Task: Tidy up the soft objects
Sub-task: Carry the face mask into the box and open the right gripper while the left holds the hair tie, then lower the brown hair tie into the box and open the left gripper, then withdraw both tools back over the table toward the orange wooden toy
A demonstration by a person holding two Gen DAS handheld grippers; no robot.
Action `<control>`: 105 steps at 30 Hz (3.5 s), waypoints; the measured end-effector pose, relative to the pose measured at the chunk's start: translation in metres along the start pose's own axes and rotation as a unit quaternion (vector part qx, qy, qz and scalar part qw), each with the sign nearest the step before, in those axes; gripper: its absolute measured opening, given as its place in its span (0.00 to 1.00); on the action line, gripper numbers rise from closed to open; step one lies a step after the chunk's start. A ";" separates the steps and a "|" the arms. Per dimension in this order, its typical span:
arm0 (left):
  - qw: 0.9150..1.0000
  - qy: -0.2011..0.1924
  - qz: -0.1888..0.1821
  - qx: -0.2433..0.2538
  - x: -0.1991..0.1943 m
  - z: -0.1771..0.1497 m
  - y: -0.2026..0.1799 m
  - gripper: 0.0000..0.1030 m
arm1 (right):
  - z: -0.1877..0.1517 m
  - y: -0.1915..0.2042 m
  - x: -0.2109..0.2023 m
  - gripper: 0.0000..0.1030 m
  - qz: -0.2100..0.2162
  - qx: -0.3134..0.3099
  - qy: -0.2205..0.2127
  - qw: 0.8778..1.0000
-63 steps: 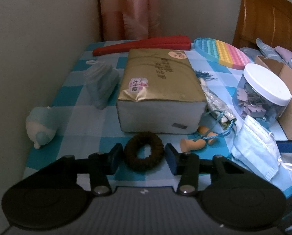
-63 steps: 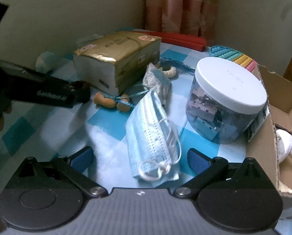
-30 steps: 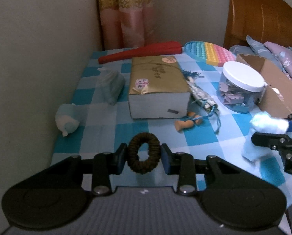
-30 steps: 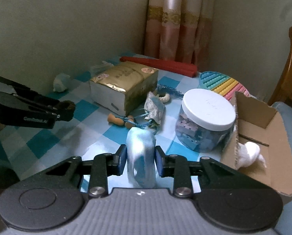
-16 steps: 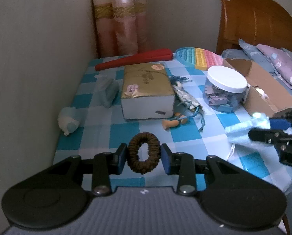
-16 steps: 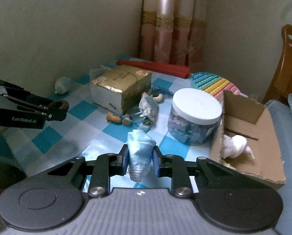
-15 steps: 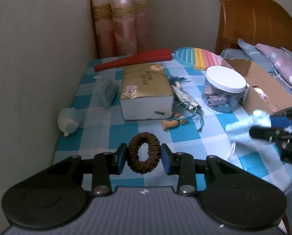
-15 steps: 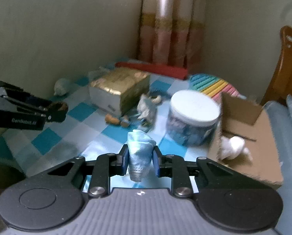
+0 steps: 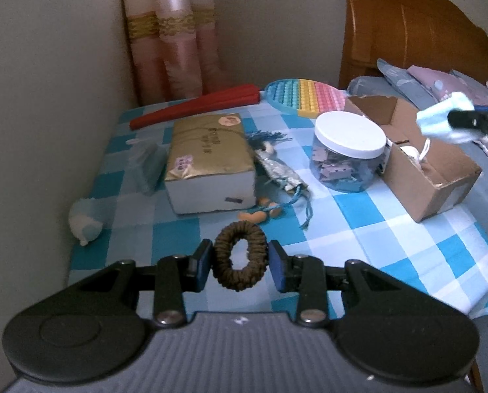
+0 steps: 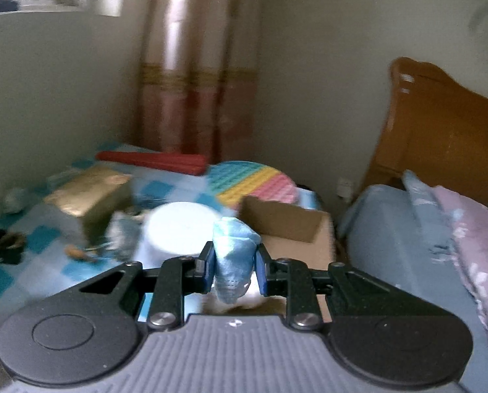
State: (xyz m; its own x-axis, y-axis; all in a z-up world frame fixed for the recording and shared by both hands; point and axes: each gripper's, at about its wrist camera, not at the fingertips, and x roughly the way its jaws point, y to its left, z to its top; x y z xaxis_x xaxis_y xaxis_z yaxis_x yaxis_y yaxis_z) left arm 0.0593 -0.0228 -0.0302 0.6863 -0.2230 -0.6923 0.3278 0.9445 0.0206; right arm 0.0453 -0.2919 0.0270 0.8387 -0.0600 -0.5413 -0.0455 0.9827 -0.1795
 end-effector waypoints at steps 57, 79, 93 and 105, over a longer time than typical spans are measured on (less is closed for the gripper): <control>0.976 -0.008 -0.167 0.142 0.082 0.163 -0.180 0.91 | -0.064 0.005 -0.017 1.00 0.060 0.095 0.029 0.993; 0.998 -0.007 -0.043 0.049 0.005 0.067 -0.082 0.98 | -0.065 0.033 -0.021 1.00 0.093 0.086 0.054 0.990; 0.999 -0.002 0.036 -0.033 0.007 0.007 -0.008 0.98 | -0.066 0.073 0.006 1.00 0.102 0.043 0.091 0.990; 0.997 0.030 0.039 -0.057 0.053 0.000 0.011 0.98 | -0.066 0.091 0.039 1.00 0.115 0.017 0.124 0.985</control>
State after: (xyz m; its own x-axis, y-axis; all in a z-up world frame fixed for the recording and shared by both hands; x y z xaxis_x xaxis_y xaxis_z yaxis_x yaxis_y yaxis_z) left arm 0.0993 -0.0238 -0.0672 0.6653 -0.1352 -0.7342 0.1953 0.9807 -0.0035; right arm 0.0383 -0.2162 -0.0650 0.6499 0.1286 -0.7491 -0.1975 0.9803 -0.0031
